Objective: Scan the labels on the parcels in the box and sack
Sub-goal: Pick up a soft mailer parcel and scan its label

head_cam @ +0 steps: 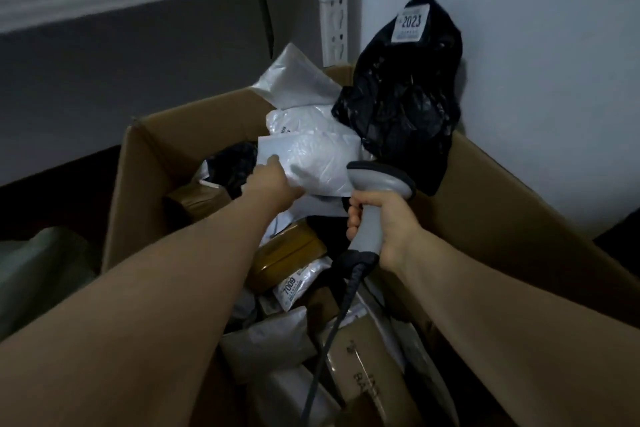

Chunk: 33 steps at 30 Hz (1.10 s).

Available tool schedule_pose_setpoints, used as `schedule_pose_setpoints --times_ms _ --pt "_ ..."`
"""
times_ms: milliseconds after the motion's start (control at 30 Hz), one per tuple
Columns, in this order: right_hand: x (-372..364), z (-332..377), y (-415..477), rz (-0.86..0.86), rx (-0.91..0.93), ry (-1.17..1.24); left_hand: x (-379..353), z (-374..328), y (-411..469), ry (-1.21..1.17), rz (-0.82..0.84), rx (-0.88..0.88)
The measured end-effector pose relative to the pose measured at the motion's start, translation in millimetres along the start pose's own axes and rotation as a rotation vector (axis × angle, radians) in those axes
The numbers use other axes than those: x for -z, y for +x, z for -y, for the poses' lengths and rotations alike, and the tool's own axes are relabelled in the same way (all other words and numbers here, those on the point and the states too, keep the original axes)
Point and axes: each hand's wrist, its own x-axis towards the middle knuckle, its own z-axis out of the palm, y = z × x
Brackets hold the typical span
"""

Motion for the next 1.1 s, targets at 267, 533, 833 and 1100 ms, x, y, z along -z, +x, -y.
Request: schedule_pose_setpoints --times_ms 267,533,833,1100 --pt "9 -8 49 0.081 -0.065 -0.103 -60 -8 55 0.396 -0.079 -0.236" --pt "2 -9 16 0.126 0.006 -0.284 -25 2 27 -0.025 -0.172 -0.041" --pt "-30 8 -120 0.076 0.249 -0.582 91 11 -111 -1.171 -0.215 0.324" --pt "-77 2 -245 0.152 0.366 -0.890 157 17 -242 -1.322 -0.150 0.304"
